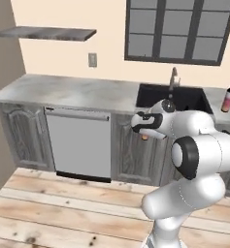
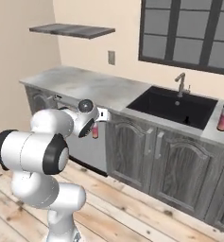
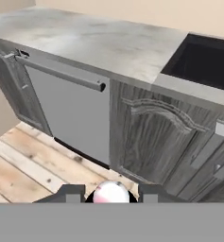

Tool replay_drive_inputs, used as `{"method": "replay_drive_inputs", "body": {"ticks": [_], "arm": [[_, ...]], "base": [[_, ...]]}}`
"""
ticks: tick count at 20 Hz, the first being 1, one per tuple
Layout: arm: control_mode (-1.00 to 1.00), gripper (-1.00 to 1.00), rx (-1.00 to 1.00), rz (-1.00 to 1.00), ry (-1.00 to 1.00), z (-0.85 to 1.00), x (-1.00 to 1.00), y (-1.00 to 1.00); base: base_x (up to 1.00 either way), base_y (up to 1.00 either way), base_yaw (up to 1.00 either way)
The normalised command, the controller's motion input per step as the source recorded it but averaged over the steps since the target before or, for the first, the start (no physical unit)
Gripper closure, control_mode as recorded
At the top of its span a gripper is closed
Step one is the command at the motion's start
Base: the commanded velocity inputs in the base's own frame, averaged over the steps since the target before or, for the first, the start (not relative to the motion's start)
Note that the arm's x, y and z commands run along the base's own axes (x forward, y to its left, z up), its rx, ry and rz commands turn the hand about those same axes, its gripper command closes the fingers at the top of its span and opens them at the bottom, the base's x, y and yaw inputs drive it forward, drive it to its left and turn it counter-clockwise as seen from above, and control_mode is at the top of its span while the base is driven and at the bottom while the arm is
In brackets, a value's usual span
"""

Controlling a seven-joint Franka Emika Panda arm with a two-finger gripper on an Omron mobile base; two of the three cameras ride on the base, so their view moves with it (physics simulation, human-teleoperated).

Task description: Place the large bottle from the dining counter next to the other large bottle outside the sink, and place the small bottle from the dining counter next to the other small bottle inside the sink.

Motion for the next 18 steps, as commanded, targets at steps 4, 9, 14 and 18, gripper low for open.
{"method": "replay_drive_inputs", "body": {"ticks": [4, 9, 14, 18], "arm": [[1.0, 1.0, 0.0, 0.0, 0.0, 0.0, 0.0, 0.0], [1.0, 1.0, 0.0, 0.0, 0.0, 0.0, 0.0, 0.0], [1.0, 1.0, 0.0, 0.0, 0.0, 0.0, 0.0, 0.0], [1.0, 1.0, 0.0, 0.0, 0.0, 0.0, 0.0, 0.0]], "base": [[0.72, 0.21, -0.33], [0.69, 0.22, -0.33], [0.61, 0.2, -0.31], [0.57, 0.2, -0.27]]}}
